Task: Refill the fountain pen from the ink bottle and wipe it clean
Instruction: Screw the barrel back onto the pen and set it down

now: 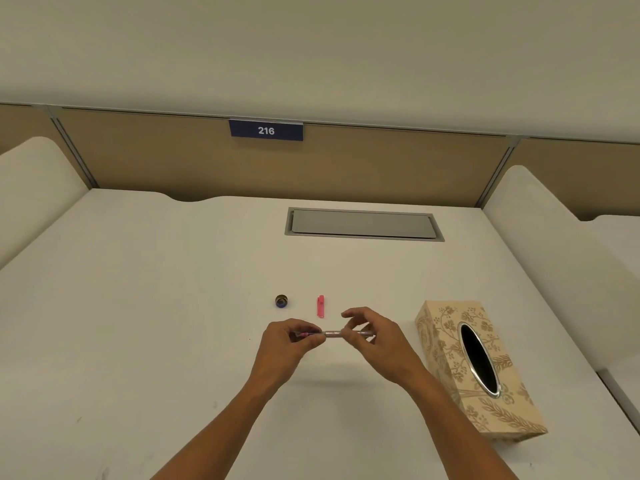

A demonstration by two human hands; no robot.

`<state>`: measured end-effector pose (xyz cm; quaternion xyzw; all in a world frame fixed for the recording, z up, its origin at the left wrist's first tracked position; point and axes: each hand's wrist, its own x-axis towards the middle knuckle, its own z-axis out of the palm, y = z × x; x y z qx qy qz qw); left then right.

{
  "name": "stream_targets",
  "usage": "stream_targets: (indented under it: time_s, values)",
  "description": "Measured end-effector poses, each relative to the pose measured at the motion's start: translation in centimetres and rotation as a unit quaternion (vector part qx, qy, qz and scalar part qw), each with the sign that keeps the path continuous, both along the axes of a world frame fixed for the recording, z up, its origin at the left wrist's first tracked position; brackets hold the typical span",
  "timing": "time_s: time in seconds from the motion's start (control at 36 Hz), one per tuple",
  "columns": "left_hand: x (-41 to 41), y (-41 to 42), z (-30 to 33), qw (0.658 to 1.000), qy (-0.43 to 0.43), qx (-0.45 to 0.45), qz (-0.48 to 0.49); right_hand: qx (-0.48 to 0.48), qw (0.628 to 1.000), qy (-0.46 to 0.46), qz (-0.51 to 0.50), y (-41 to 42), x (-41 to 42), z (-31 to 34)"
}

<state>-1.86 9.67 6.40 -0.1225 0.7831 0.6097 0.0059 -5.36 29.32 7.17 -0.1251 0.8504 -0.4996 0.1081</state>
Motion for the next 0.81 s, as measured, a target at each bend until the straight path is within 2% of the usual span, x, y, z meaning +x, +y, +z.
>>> stream_targets:
  time_s: [0.25, 0.53, 0.81]
  values:
    - [-0.24, -0.09, 0.03, 1.000, 0.003, 0.001, 0.001, -0.025, 1.000, 0.013, -0.009, 0.02, -0.13, 0.15]
    - [-0.17, -0.16, 0.09, 1.000, 0.017, 0.005, -0.001, 0.000, 0.999, 0.037, -0.023, -0.09, -0.11, -0.39]
    - [-0.25, 0.03, -0.07, 1.000, 0.017, 0.010, 0.012, 0.017, 0.997, 0.068, 0.016, 0.25, -0.30, -0.43]
